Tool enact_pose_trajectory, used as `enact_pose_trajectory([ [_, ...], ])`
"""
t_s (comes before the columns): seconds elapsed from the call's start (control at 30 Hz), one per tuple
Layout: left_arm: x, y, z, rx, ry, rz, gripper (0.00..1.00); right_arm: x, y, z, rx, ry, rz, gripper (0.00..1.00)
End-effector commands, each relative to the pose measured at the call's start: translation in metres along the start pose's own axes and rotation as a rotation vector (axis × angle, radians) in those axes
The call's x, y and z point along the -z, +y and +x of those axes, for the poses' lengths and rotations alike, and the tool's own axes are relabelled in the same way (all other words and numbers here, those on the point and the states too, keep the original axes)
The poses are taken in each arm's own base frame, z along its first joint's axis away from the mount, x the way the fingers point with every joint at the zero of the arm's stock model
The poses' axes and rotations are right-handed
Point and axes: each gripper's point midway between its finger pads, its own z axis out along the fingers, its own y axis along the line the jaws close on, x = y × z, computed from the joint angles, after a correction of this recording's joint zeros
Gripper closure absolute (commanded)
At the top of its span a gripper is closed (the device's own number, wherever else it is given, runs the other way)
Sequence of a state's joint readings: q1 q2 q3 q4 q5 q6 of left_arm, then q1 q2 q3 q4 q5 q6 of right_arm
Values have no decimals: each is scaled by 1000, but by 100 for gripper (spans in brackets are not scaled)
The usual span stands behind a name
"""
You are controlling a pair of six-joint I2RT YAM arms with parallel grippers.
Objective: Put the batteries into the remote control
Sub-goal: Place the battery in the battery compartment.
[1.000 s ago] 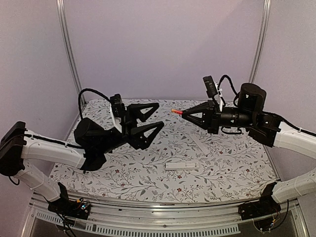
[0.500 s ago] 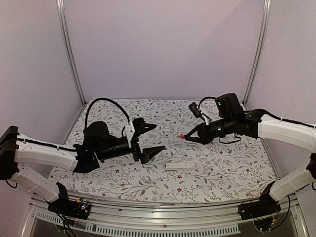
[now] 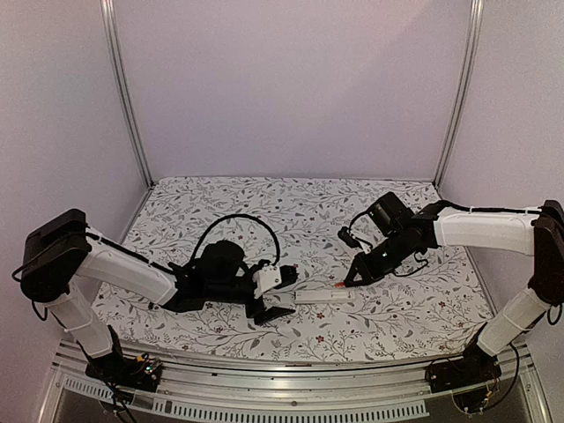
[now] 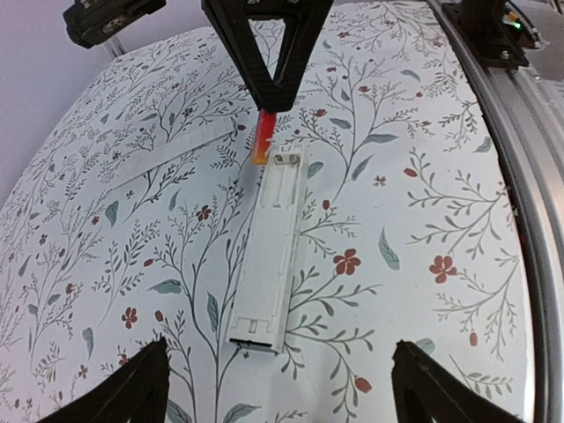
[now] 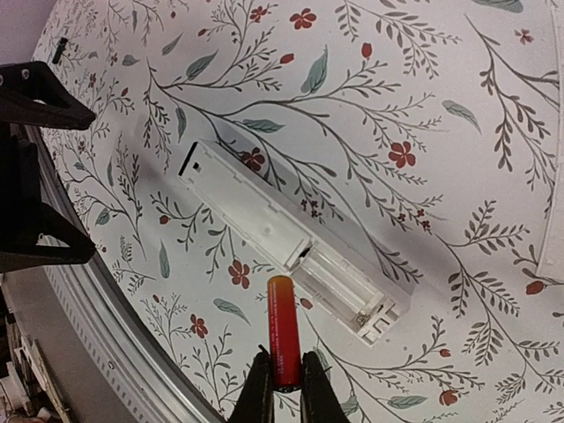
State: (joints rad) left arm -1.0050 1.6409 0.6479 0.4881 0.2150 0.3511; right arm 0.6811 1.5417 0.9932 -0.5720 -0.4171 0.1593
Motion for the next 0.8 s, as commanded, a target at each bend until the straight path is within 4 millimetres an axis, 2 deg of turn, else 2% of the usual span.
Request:
enact_pose_trajectory([
  [0.0, -13, 8, 1, -22, 10, 2, 13, -11, -22, 13, -43, 56, 58, 100],
  [0.13, -21, 7, 9, -23, 21, 13, 13, -18, -32, 10, -48, 59, 87, 100],
  [0.37, -35, 10, 27, -17, 57, 35, 14, -29, -28, 6, -41, 69, 42, 100],
  [0.77, -55, -2, 37, -53, 65, 121, 22, -40, -28, 1, -30, 67, 15, 100],
])
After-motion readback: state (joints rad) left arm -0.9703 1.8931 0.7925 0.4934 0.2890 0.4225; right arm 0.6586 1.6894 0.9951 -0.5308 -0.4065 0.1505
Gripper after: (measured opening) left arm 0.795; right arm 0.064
